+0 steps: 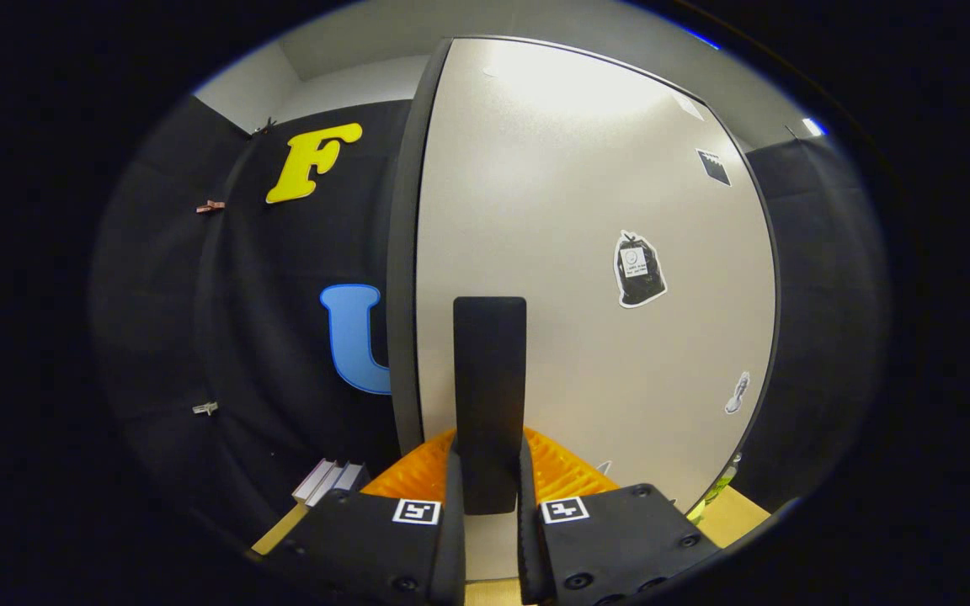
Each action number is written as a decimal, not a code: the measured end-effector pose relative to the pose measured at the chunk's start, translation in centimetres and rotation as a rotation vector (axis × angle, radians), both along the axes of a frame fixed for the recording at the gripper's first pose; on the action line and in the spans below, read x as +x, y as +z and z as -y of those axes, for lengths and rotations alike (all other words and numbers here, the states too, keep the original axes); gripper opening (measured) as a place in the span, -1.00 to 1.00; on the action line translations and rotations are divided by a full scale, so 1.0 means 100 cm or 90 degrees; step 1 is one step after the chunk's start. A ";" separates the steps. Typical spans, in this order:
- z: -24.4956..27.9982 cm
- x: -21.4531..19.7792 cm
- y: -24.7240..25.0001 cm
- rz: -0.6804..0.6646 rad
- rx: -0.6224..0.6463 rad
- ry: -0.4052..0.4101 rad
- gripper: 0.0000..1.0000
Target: Open the shoe cabinet door, grab the shoes and put them into the shoe cabinet, then close the shoe cabinet door.
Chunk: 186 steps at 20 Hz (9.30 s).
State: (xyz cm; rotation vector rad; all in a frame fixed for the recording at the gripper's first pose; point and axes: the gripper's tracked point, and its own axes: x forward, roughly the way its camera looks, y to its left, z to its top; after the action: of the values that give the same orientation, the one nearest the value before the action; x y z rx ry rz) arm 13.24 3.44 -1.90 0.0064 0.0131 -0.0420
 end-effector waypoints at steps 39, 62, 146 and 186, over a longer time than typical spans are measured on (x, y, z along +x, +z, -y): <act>0.218 -0.224 0.007 -0.046 0.038 0.119 -0.46; 0.211 -0.286 -0.018 -0.070 0.043 0.090 -0.47; 0.081 -0.074 -0.265 -0.316 0.036 0.057 -0.90; 0.128 0.269 -0.132 -0.326 0.036 0.014 -0.91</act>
State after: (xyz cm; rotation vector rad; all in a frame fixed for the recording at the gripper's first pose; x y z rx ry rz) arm 40.17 -9.35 -15.14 0.0516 0.5258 -0.0204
